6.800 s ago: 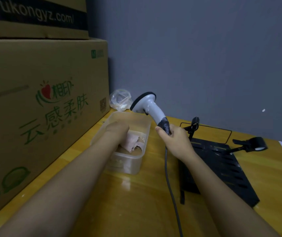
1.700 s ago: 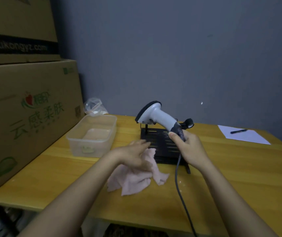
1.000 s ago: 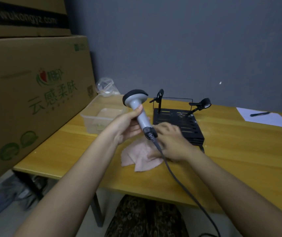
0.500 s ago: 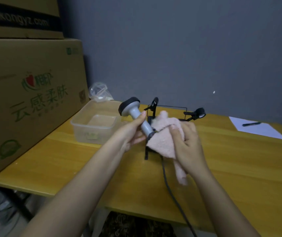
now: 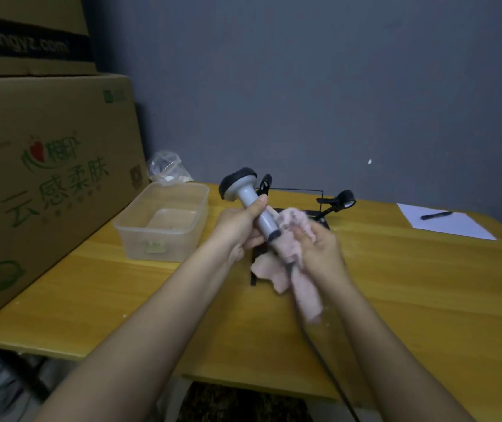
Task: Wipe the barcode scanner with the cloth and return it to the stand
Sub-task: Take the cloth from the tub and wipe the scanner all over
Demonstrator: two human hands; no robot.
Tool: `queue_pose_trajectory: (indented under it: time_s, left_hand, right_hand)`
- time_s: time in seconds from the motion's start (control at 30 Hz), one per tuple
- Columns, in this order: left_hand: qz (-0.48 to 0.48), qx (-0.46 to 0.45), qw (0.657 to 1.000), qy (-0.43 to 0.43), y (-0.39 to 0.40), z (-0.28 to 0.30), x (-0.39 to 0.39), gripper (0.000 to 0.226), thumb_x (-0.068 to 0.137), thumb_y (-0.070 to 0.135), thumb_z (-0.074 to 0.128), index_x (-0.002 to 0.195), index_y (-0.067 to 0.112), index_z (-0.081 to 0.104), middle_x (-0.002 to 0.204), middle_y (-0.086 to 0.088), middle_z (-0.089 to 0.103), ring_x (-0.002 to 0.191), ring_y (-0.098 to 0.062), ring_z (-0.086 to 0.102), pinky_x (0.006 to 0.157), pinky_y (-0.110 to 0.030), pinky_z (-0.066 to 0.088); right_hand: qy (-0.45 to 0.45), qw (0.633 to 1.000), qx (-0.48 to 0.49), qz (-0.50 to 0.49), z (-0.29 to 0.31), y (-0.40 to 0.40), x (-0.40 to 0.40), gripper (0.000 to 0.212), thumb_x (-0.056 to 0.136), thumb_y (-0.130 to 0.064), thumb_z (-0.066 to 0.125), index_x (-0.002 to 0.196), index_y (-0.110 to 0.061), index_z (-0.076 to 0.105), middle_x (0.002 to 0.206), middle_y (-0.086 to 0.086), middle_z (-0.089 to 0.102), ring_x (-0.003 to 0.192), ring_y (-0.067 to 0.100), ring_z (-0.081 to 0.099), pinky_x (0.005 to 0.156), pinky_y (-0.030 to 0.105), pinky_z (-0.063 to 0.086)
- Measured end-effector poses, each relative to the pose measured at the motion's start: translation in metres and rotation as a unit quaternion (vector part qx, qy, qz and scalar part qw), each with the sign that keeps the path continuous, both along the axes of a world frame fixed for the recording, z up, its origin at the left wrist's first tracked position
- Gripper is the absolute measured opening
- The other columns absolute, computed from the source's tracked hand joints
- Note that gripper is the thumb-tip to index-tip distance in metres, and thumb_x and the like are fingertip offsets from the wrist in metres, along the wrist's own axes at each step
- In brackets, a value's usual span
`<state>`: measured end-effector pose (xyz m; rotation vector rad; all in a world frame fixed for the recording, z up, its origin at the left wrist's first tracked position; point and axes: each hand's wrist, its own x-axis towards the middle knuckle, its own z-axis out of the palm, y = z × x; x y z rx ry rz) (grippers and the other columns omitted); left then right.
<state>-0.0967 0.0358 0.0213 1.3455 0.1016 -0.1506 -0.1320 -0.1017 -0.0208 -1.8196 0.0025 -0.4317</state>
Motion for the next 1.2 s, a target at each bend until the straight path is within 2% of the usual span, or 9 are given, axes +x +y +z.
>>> queue_pose_trajectory:
  time_s: [0.13, 0.27, 0.37, 0.47, 0.67, 0.73, 0.83, 1.03, 1.2]
  left_hand:
    - [0.004, -0.021, 1.000, -0.007, 0.002, 0.004, 0.001, 0.029, 0.085, 0.036, 0.064, 0.087, 0.008, 0.059, 0.080, -0.006, 0.066, 0.068, -0.017, 0.066, 0.055, -0.024, 0.059]
    - [-0.013, -0.021, 1.000, 0.001, -0.011, 0.005, -0.002, 0.034, 0.082, 0.041, 0.066, 0.088, 0.008, 0.062, 0.073, -0.005, 0.061, 0.057, -0.015, 0.059, 0.055, -0.026, 0.049]
    - [-0.006, -0.022, 1.000, -0.002, -0.011, 0.008, -0.004, 0.040, 0.082, 0.040, 0.067, 0.096, 0.003, 0.065, 0.080, -0.009, 0.063, 0.057, -0.017, 0.059, 0.057, -0.028, 0.051]
    - [-0.011, -0.038, 0.999, -0.008, -0.001, 0.012, -0.003, 0.034, 0.085, 0.035, 0.064, 0.096, 0.003, 0.064, 0.079, -0.008, 0.068, 0.054, -0.015, 0.066, 0.056, -0.027, 0.058]
    - [0.011, -0.039, 0.999, -0.027, 0.001, 0.009, -0.003, 0.025, 0.085, 0.034, 0.064, 0.087, 0.009, 0.058, 0.085, -0.007, 0.066, 0.075, -0.020, 0.068, 0.066, -0.029, 0.060]
    - [0.017, -0.071, 0.997, -0.015, -0.005, 0.010, -0.004, 0.025, 0.085, 0.032, 0.065, 0.082, 0.008, 0.058, 0.088, -0.013, 0.065, 0.077, -0.025, 0.064, 0.064, -0.033, 0.057]
    - [0.009, -0.065, 0.998, -0.009, -0.008, 0.010, -0.007, 0.028, 0.085, 0.031, 0.065, 0.077, 0.005, 0.058, 0.093, -0.019, 0.055, 0.080, -0.026, 0.049, 0.061, -0.032, 0.038]
    - [0.025, -0.066, 0.997, -0.025, 0.006, 0.015, 0.000, 0.024, 0.088, 0.032, 0.061, 0.081, 0.010, 0.055, 0.075, -0.007, 0.066, 0.064, -0.019, 0.066, 0.055, -0.028, 0.058]
    - [0.016, -0.065, 0.997, -0.027, -0.001, 0.017, 0.004, 0.025, 0.087, 0.031, 0.063, 0.085, 0.007, 0.057, 0.082, -0.007, 0.064, 0.064, -0.018, 0.066, 0.062, -0.030, 0.059]
  right_hand:
    - [-0.042, 0.995, 0.087, -0.018, 0.012, -0.013, -0.014, 0.028, 0.098, -0.032, 0.044, 0.086, -0.018, 0.066, 0.083, 0.005, 0.071, 0.073, 0.010, 0.065, 0.061, 0.024, 0.051]
    - [-0.087, 0.987, -0.137, 0.023, -0.001, 0.024, -0.027, 0.045, 0.095, -0.044, 0.042, 0.135, -0.025, 0.050, 0.129, -0.011, 0.056, 0.116, 0.001, 0.050, 0.089, 0.007, 0.038]
    - [-0.140, 0.985, -0.098, -0.007, -0.002, 0.020, -0.023, 0.031, 0.094, -0.031, 0.049, 0.121, -0.023, 0.062, 0.108, -0.008, 0.070, 0.099, 0.001, 0.062, 0.077, 0.010, 0.047]
    - [-0.032, 0.998, 0.039, 0.039, 0.005, 0.000, -0.016, 0.016, 0.094, -0.025, 0.054, 0.094, -0.030, 0.069, 0.078, -0.012, 0.073, 0.069, 0.001, 0.065, 0.056, 0.015, 0.051]
    - [-0.028, 0.997, 0.078, -0.004, -0.003, -0.003, -0.027, 0.043, 0.098, -0.047, 0.030, 0.120, -0.022, 0.058, 0.102, 0.001, 0.067, 0.090, 0.011, 0.064, 0.076, 0.025, 0.053]
    - [-0.053, 0.995, -0.065, 0.061, -0.001, 0.017, -0.037, 0.044, 0.099, -0.043, 0.030, 0.138, -0.026, 0.043, 0.116, -0.009, 0.055, 0.102, -0.003, 0.052, 0.086, 0.013, 0.040]
    - [-0.112, 0.967, -0.226, -0.034, -0.006, 0.024, -0.030, 0.045, 0.098, -0.021, 0.043, 0.143, -0.017, 0.038, 0.135, -0.001, 0.053, 0.120, 0.003, 0.047, 0.095, 0.012, 0.034]
    - [0.000, 1.000, -0.005, -0.019, -0.006, -0.013, -0.020, 0.023, 0.097, -0.015, 0.048, 0.106, -0.017, 0.068, 0.078, -0.003, 0.071, 0.062, 0.003, 0.065, 0.049, 0.018, 0.049]
    - [-0.050, 0.998, -0.026, -0.002, 0.000, 0.008, -0.035, 0.065, 0.093, -0.056, 0.020, 0.116, -0.008, 0.058, 0.113, 0.019, 0.063, 0.101, 0.023, 0.062, 0.082, 0.035, 0.050]
